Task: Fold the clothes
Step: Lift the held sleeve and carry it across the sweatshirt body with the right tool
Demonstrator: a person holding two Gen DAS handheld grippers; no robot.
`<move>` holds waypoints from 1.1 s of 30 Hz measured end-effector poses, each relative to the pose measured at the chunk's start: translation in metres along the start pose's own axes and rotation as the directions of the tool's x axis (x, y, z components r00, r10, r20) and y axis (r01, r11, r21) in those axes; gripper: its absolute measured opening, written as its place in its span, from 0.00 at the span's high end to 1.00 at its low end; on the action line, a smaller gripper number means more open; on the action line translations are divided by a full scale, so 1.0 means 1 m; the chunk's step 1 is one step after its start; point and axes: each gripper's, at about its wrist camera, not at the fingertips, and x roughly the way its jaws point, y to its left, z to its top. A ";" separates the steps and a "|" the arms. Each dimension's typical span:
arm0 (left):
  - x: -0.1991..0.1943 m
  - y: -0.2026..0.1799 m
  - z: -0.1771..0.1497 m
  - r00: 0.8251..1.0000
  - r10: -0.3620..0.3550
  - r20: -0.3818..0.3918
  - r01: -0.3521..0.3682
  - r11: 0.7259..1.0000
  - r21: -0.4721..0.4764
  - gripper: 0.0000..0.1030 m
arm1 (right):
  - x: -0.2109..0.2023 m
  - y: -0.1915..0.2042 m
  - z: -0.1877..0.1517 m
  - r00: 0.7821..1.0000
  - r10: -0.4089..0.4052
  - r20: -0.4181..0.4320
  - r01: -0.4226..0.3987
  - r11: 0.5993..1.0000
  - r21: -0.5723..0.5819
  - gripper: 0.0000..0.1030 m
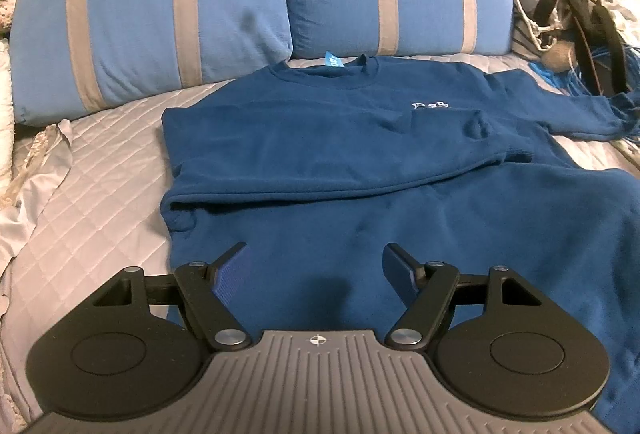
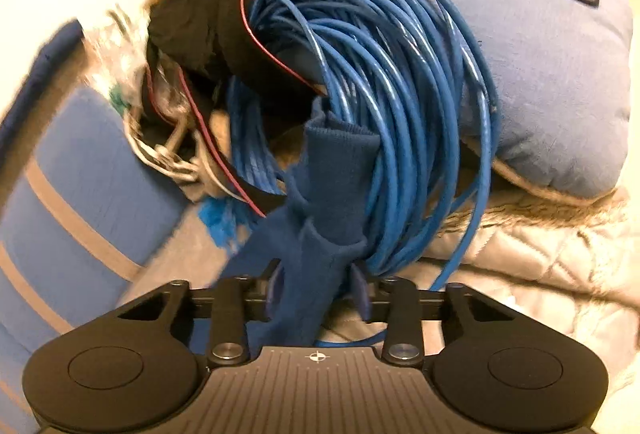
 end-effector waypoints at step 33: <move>-0.007 0.006 -0.005 0.998 -0.027 0.061 0.030 0.999 -0.045 0.30 | -0.012 0.153 -0.062 0.937 0.304 -0.170 -0.345 0.875 -0.339 0.91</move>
